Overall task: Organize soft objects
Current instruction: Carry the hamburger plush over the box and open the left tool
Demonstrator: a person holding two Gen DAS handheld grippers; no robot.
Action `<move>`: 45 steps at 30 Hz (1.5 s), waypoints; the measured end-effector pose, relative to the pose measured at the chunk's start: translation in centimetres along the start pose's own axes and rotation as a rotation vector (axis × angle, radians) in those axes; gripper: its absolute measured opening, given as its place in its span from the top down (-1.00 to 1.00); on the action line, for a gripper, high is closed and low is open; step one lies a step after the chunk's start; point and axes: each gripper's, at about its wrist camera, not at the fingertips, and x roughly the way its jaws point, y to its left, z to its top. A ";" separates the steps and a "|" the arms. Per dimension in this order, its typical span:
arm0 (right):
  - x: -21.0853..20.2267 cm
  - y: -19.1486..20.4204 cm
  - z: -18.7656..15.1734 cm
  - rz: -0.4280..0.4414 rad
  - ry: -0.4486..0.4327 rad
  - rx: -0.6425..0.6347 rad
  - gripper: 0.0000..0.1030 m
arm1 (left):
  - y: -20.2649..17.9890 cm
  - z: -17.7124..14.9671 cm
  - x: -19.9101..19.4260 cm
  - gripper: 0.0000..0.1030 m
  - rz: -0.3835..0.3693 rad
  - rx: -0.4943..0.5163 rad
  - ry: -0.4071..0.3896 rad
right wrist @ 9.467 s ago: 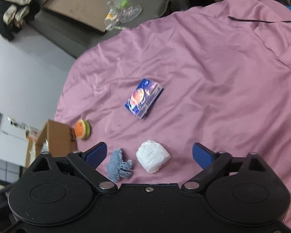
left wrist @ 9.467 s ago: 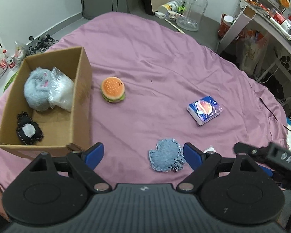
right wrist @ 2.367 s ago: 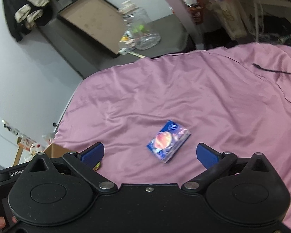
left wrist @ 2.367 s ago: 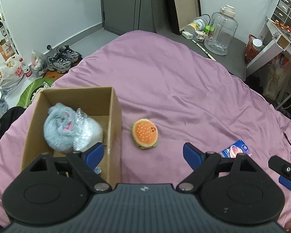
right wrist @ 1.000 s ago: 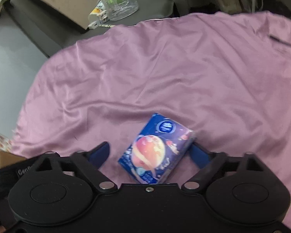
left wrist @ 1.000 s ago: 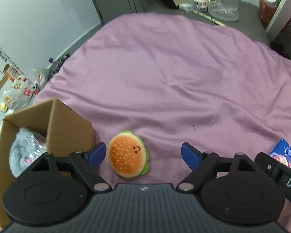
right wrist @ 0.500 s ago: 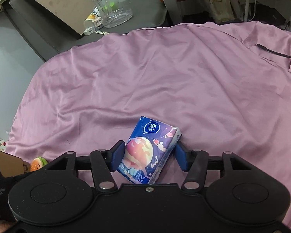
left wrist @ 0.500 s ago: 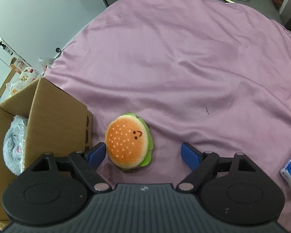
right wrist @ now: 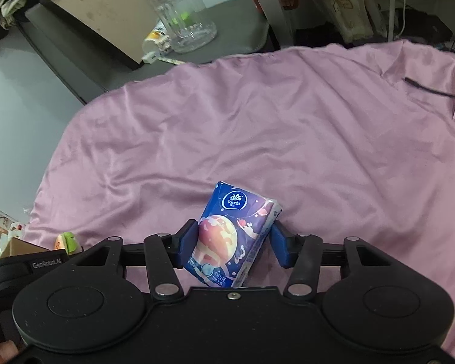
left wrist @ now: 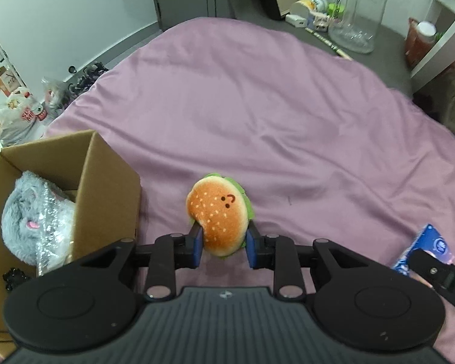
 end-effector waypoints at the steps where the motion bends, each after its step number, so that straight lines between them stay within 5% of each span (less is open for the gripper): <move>1: -0.3 0.1 0.0 0.004 -0.003 -0.002 0.03 | 0.2 0.0 -0.4 0.48 -0.011 -0.004 -0.005; 9: -3.2 2.0 0.0 0.045 -0.042 -0.053 0.04 | 3.1 0.2 -4.1 0.47 -0.088 -0.028 -0.045; 23: -6.5 6.9 -1.5 0.115 -0.062 -0.144 0.06 | 10.4 0.1 -9.0 0.47 -0.089 -0.091 -0.096; 45: -11.7 13.9 -4.6 0.162 -0.125 -0.279 0.08 | 18.4 -3.5 -10.3 0.45 -0.112 -0.167 -0.057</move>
